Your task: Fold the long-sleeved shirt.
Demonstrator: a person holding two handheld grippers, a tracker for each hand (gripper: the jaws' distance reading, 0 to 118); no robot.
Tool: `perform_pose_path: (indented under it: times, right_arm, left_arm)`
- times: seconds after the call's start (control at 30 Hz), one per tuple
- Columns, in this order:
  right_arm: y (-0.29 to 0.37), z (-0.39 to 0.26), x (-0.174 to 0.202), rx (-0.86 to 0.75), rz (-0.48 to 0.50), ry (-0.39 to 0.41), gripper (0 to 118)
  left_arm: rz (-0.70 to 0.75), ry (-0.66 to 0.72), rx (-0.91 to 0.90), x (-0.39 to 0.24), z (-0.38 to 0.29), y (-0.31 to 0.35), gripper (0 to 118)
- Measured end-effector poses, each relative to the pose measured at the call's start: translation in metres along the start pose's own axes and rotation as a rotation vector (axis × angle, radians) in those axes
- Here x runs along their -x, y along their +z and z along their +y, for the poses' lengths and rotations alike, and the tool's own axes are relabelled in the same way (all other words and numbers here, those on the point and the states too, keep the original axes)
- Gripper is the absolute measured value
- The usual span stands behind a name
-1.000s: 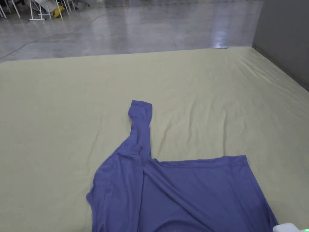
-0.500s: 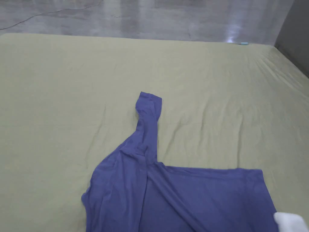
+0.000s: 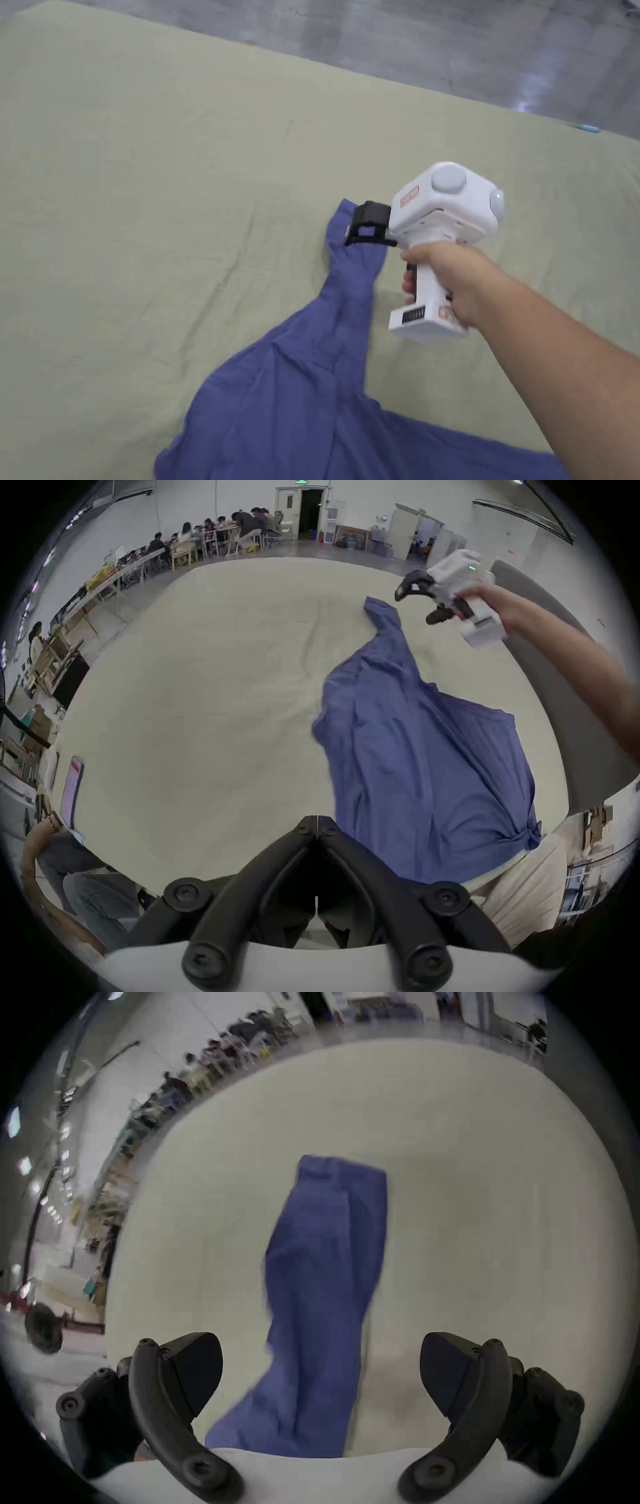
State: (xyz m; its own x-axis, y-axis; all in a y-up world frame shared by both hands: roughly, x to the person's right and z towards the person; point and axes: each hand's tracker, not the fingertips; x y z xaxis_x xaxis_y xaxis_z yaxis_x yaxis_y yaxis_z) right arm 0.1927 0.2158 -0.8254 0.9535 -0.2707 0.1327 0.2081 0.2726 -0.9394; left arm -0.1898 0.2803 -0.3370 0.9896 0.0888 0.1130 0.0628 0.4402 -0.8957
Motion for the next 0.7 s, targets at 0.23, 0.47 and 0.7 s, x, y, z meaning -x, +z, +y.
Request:
perform_pose_path:
  times: [0.23, 0.47, 0.7]
  right_arm:
    - [-0.061, 0.027, 0.012, 0.024, -0.083, -0.079, 111]
    - [-0.047, 0.002, 0.040, -0.030, -0.233, 0.221, 21]
    - [0.024, -0.029, 0.061, -0.099, -0.154, 0.331, 4]
  left_arm:
    - [-0.014, 0.073, 0.097, 0.019, -0.017, -0.026, 0]
    - [-0.022, 0.066, 0.123, 0.011, -0.020, -0.036, 0]
    - [-0.067, 0.068, 0.067, -0.001, -0.022, -0.014, 0]
